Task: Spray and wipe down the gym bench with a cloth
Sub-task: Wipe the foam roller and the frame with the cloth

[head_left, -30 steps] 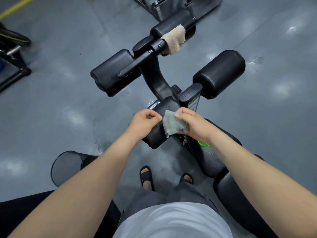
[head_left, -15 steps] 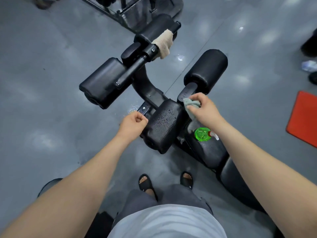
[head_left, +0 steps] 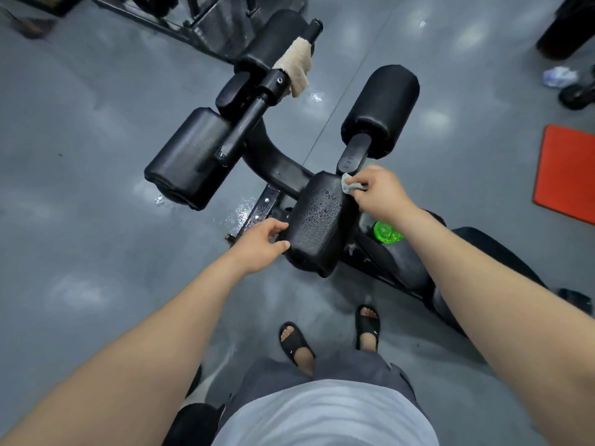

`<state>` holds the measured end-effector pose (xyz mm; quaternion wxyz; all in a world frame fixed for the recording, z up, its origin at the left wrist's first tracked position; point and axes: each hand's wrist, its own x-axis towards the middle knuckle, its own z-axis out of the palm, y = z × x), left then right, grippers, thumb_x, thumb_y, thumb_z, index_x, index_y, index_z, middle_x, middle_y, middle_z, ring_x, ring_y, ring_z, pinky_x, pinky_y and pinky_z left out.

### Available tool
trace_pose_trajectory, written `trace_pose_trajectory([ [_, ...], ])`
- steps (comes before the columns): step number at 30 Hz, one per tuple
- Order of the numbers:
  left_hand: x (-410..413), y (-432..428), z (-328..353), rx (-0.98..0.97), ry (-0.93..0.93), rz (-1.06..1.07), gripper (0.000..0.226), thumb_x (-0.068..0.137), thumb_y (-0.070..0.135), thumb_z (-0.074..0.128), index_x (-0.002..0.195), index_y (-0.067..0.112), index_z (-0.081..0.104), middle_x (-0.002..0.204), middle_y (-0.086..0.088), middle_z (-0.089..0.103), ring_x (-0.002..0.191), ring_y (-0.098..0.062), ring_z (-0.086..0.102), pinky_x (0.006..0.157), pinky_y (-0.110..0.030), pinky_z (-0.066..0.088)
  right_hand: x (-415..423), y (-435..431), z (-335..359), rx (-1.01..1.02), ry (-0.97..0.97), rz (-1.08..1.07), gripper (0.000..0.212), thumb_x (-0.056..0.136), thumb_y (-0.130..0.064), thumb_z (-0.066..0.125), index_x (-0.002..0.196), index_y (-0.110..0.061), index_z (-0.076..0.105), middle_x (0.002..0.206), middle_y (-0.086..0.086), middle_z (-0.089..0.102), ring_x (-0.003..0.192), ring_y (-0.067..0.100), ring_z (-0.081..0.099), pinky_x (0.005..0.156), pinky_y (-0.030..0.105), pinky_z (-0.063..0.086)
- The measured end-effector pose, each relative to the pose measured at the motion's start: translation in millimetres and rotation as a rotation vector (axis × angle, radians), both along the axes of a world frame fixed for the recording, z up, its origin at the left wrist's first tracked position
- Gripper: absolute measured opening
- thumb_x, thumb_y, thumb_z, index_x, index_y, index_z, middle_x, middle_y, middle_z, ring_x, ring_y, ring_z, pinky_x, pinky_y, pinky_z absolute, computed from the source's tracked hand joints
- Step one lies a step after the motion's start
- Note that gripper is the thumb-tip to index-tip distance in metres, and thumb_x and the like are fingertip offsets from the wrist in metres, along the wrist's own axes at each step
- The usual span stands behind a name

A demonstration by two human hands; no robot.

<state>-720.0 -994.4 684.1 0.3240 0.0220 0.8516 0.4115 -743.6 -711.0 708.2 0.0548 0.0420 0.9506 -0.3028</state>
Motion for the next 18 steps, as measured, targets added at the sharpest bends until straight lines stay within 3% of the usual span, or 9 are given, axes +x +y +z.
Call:
trace_pose_trajectory([
  [2, -1.1, -0.2, -3.0, -0.004, 0.006, -0.010, 0.038, 0.093, 0.012, 0.070, 0.128, 0.019, 0.060, 0.126, -0.003, 0.064, 0.114, -0.017, 0.062, 0.109, -0.034, 0.045, 5.3, -6.6, -2.7, -0.001, -0.038, -0.013, 0.022, 0.092, -0.012, 0.065, 0.109, -0.017, 0.078, 0.095, -0.002, 0.055, 0.097, 0.023, 0.058, 0.081, 0.022, 0.035],
  [7, -5.2, -3.2, -7.3, 0.039, 0.008, 0.006, 0.029, 0.085, 0.020, 0.076, 0.102, 0.038, 0.060, 0.124, -0.001, 0.066, 0.114, -0.019, 0.065, 0.108, -0.041, 0.048, 23.3, -18.5, 3.6, 0.003, -0.069, 0.086, 0.022, 0.094, -0.016, 0.066, 0.113, -0.019, 0.078, 0.096, 0.004, 0.062, 0.097, 0.026, 0.061, 0.086, 0.030, 0.046],
  [10, -4.9, -2.8, -8.4, 0.083, -0.014, 0.031, 0.032, 0.090, 0.011, 0.074, 0.103, 0.036, 0.060, 0.123, 0.000, 0.066, 0.114, -0.017, 0.065, 0.108, -0.038, 0.048, 32.3, -24.5, 5.7, 0.019, -0.092, 0.156, 0.023, 0.094, -0.017, 0.067, 0.115, -0.020, 0.077, 0.101, 0.003, 0.063, 0.099, 0.025, 0.061, 0.090, 0.034, 0.048],
  [14, -3.3, -1.8, -11.0, 0.121, -0.048, 0.066, 0.030, 0.093, 0.005, 0.070, 0.113, 0.025, 0.060, 0.118, 0.001, 0.065, 0.112, -0.015, 0.065, 0.103, -0.028, 0.049, 39.3, -33.7, 7.9, 0.050, -0.099, 0.252, 0.015, 0.092, -0.013, 0.067, 0.102, -0.009, 0.077, 0.095, 0.010, 0.061, 0.093, 0.029, 0.060, 0.087, 0.040, 0.047],
  [18, -3.6, -0.1, -9.0, 0.138, -0.051, 0.081, 0.030, 0.094, 0.003, 0.069, 0.116, 0.021, 0.059, 0.107, 0.008, 0.065, 0.095, -0.003, 0.064, 0.078, -0.007, 0.047, 47.2, -43.7, 9.9, 0.032, -0.113, 0.254, 0.018, 0.093, -0.015, 0.066, 0.106, -0.014, 0.078, 0.097, 0.005, 0.061, 0.093, 0.025, 0.059, 0.086, 0.036, 0.047],
])
